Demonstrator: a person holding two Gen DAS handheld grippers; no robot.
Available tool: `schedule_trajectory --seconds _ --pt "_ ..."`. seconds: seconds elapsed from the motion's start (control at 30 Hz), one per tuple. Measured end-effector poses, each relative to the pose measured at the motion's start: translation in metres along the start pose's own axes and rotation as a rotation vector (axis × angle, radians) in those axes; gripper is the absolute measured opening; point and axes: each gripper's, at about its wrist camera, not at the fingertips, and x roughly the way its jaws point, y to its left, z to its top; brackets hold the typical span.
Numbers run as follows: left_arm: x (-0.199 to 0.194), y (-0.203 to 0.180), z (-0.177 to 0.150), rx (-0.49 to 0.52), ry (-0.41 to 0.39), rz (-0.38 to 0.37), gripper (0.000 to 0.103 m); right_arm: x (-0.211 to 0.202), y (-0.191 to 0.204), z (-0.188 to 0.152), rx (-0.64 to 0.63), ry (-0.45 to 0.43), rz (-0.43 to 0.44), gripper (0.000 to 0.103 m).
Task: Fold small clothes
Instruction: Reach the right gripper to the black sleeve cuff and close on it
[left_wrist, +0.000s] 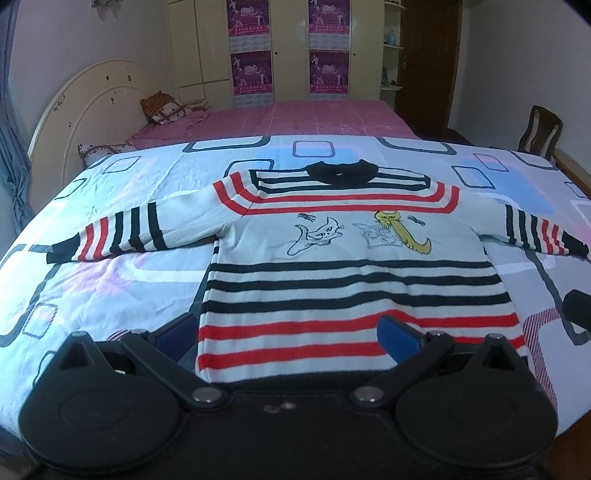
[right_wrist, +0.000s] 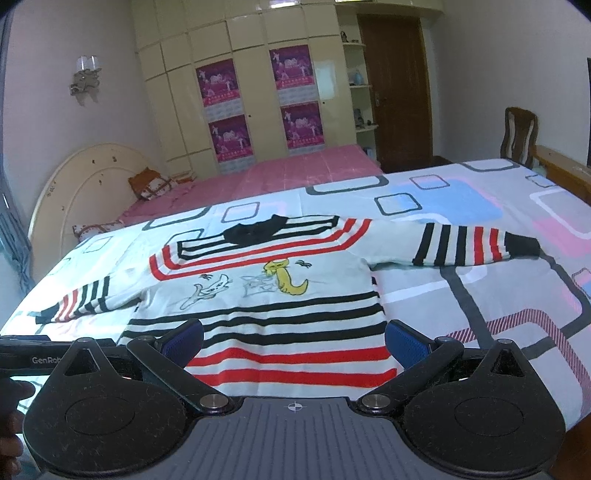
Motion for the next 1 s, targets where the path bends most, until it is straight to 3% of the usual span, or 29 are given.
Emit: schedule_trajectory --seconds 0.83,1.0 --pt "0.092 -0.03 0.048 -0.039 0.015 0.059 0.103 0.095 -0.078 0.05 0.005 0.012 -0.04 0.103" --pt "0.11 -0.038 0.054 -0.046 0.012 0.043 0.103 0.12 -0.098 0.059 0.01 0.015 -0.054 0.103"
